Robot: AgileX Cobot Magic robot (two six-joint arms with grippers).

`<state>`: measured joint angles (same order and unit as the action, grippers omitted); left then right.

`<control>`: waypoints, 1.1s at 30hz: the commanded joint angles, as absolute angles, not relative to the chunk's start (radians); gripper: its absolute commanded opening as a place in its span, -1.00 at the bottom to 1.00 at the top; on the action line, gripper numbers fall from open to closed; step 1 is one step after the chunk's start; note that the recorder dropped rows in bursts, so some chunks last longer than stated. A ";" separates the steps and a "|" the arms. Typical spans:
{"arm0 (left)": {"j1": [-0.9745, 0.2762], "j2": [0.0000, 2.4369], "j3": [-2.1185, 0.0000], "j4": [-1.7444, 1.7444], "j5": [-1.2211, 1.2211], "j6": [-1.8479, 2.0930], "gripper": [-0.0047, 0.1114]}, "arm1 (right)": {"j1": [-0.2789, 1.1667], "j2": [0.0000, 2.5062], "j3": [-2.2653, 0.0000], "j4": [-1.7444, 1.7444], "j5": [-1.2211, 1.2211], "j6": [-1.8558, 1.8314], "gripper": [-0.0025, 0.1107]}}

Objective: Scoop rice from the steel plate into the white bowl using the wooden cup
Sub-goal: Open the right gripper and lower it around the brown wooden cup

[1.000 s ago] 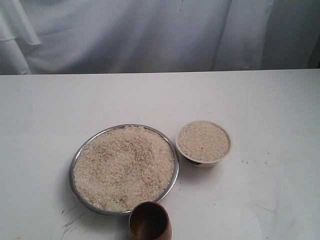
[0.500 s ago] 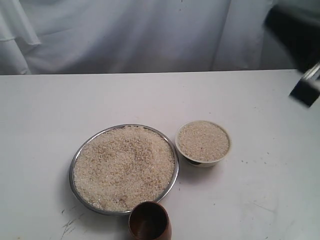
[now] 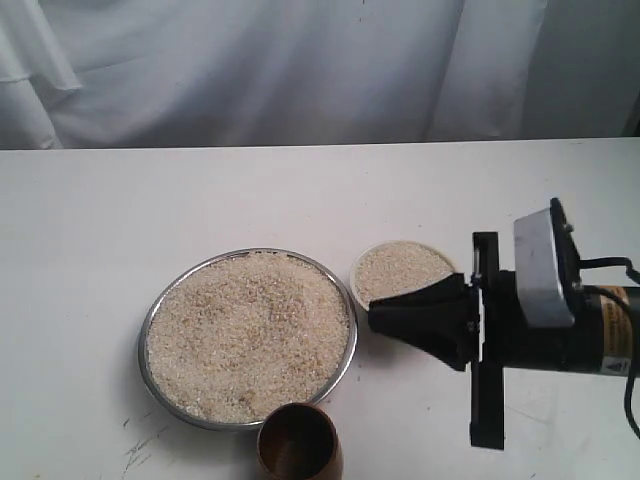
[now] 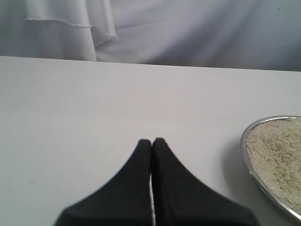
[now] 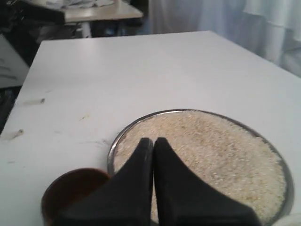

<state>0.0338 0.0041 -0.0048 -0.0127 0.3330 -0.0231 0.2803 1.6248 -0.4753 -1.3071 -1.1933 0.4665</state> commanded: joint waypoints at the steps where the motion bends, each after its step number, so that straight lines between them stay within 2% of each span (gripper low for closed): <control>1: 0.031 0.000 0.000 -0.012 0.319 -0.024 -0.92 | 0.318 1.636 -0.469 -1.353 -1.132 0.434 -0.96; 4: 0.031 0.000 0.000 -0.012 0.319 -0.024 -0.92 | 0.319 1.638 -0.469 -1.393 -1.126 0.436 -0.94; 14: 0.031 0.000 0.000 -0.012 0.319 -0.024 -0.92 | 0.319 1.755 -0.469 -1.434 -1.213 0.408 -0.52; 21: 0.031 0.000 0.000 -0.012 0.319 -0.024 -0.92 | 0.319 1.860 -0.469 -1.382 -1.221 0.359 -0.40; 24: 0.031 0.000 0.000 -0.012 0.319 -0.024 -0.92 | 0.319 1.854 -0.469 -1.407 -1.221 0.355 -0.15; 25: 0.031 0.000 0.000 -0.012 0.319 -0.024 -0.92 | 0.319 1.846 -0.469 -1.411 -1.221 0.355 0.01; 29: 0.031 0.000 0.000 -0.012 0.319 -0.024 -0.92 | 0.317 1.832 -0.477 -1.406 -1.221 0.347 0.84; 30: 0.031 0.000 0.000 -0.012 0.319 -0.024 -0.92 | 0.317 1.832 -0.478 -1.406 -1.221 0.345 0.90; 33: 0.031 0.000 0.000 -0.012 0.319 -0.024 -0.92 | 0.334 1.841 -0.478 -1.414 -1.209 0.363 0.91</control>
